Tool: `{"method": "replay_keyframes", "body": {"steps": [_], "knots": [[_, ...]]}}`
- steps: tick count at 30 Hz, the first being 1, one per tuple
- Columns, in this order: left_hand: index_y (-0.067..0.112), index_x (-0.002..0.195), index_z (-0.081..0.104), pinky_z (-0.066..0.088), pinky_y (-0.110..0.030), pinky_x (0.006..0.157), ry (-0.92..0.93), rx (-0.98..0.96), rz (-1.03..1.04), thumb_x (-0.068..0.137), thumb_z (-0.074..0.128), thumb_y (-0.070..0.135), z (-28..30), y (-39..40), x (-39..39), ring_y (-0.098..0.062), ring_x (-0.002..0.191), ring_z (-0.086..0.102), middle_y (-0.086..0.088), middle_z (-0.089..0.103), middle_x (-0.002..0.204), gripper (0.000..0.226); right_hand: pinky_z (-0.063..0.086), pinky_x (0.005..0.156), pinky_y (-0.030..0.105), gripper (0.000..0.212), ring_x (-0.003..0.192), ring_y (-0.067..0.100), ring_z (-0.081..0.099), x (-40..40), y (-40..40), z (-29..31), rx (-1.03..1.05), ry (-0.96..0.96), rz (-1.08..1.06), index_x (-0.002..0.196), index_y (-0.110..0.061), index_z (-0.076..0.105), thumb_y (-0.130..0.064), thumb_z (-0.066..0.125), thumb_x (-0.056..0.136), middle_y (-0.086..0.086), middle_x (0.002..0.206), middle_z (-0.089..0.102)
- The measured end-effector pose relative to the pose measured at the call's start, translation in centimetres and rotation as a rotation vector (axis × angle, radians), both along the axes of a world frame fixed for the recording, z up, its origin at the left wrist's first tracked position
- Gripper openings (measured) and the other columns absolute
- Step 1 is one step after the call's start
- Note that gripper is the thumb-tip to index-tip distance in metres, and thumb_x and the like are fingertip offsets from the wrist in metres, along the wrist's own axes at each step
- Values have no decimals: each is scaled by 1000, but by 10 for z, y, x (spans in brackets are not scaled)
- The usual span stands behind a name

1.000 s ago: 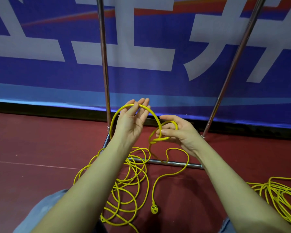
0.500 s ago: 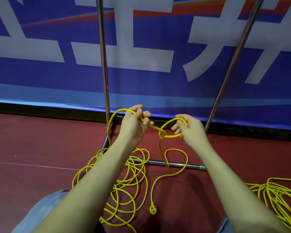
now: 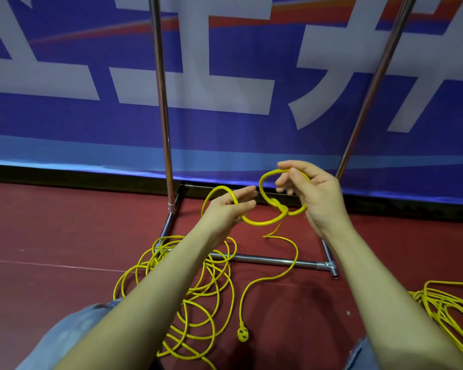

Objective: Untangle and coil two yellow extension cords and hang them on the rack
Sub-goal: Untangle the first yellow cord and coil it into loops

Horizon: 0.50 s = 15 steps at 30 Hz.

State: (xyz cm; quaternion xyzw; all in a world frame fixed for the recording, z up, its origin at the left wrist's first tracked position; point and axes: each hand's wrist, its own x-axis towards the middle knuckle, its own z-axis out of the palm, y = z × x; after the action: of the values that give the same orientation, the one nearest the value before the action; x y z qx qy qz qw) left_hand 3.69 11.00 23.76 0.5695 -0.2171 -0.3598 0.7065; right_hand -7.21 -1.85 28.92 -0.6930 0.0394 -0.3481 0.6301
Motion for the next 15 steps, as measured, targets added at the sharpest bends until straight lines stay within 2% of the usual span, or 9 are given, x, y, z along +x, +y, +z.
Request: {"method": "replay_keyframes", "body": {"steps": [2, 4, 6, 9, 11, 15], "knots": [[15, 117, 64, 46, -20, 76, -10, -47, -9, 89, 59, 3, 0, -2, -3, -14, 103, 65, -4, 69, 112, 31, 42, 62, 19, 18, 64, 17, 55, -1, 0, -1, 58, 11, 74, 96, -11, 68, -12, 50, 92, 0, 68, 65], [11, 105, 68, 48, -23, 71, -14, -71, 37, 88, 62, 6, 2, -2, -7, -17, 83, 69, -6, 72, 90, 19, 42, 61, 19, 19, 63, 15, 55, -1, -1, -2, 92, 22, 102, 97, -7, 66, -6, 48, 95, -1, 66, 64], [8, 95, 68, 49, -27, 70, -63, -38, 84, 87, 64, 7, 5, -1, -9, -12, 65, 66, -2, 70, 75, 9, 41, 62, 20, 23, 64, 14, 56, -1, -1, -2, 149, 22, 109, 100, -6, 65, -7, 42, 97, 0, 66, 64], [8, 87, 67, 53, -28, 66, -81, -20, 165, 87, 63, 6, 11, 0, -8, -11, 59, 65, -3, 70, 72, 4, 44, 63, 20, 37, 71, 13, 60, 1, -8, -5, 293, 58, 113, 109, -11, 62, -25, 29, 102, 2, 71, 68], [8, 83, 66, 54, -26, 62, -15, -53, 226, 88, 61, 5, 18, 2, -4, -12, 55, 65, -4, 69, 69, 8, 45, 66, 20, 42, 74, 12, 61, 4, -13, -13, 335, 154, 82, 110, -16, 60, -33, 22, 103, 0, 77, 70], [7, 81, 63, 52, -22, 54, 31, -71, 327, 89, 61, 6, 32, 9, 5, -10, 51, 63, -2, 67, 60, 8, 39, 81, 24, 34, 92, 16, 59, 13, -15, -44, 146, 462, 75, 108, -14, 61, -21, 27, 103, 5, 103, 67]]}}
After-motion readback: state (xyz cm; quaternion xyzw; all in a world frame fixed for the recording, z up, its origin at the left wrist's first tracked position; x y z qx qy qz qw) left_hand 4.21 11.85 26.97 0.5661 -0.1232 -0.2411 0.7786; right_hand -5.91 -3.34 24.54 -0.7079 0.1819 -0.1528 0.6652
